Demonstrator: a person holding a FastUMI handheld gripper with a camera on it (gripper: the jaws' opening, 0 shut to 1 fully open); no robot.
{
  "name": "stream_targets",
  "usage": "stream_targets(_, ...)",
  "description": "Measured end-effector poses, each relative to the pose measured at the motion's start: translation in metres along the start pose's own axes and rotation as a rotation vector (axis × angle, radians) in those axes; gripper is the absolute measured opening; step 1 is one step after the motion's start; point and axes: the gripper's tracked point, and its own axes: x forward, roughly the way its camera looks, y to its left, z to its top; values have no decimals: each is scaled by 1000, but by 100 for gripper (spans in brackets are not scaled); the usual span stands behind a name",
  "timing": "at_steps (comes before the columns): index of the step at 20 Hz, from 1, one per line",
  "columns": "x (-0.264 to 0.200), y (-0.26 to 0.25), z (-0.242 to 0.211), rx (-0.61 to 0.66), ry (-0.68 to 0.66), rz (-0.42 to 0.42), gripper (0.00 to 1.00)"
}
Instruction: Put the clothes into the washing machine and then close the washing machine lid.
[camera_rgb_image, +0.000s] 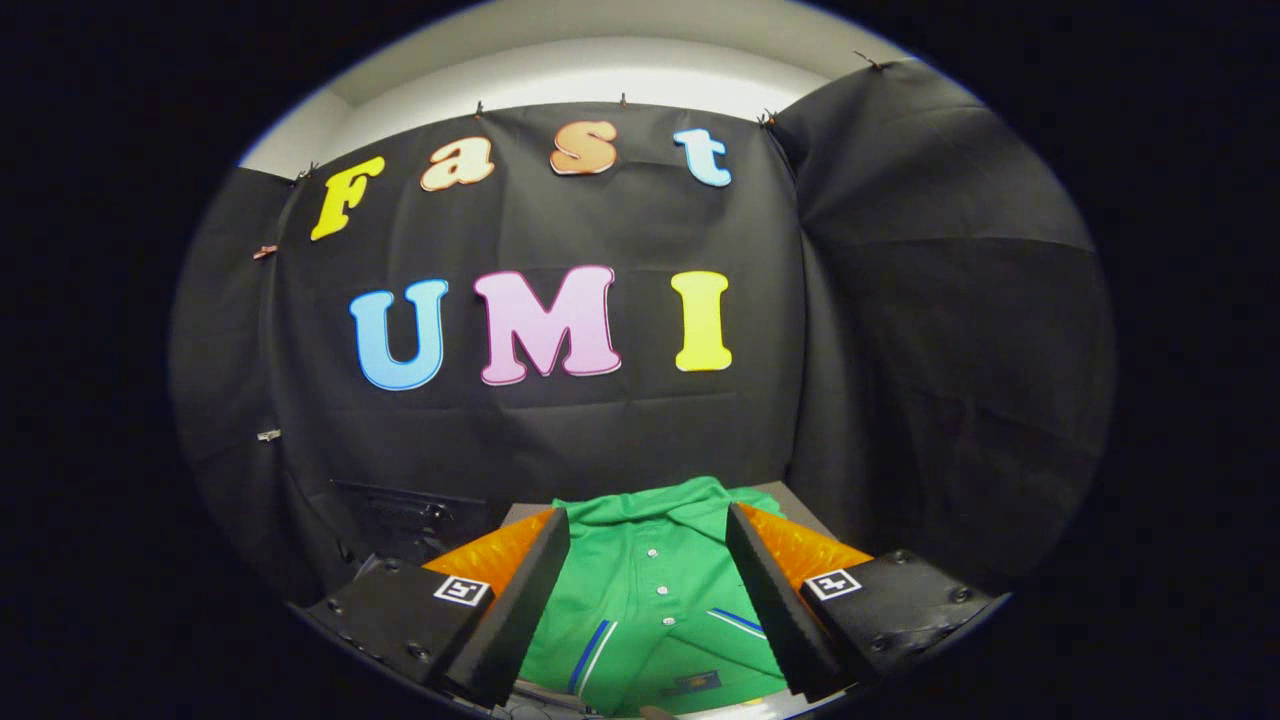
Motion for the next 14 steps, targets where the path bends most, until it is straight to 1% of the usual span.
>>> stream_targets(6, 60, -11, -32, -42, 149, -13, 99)
stream_targets(14, 100, -17, -77, -79, 323, -38, 99)
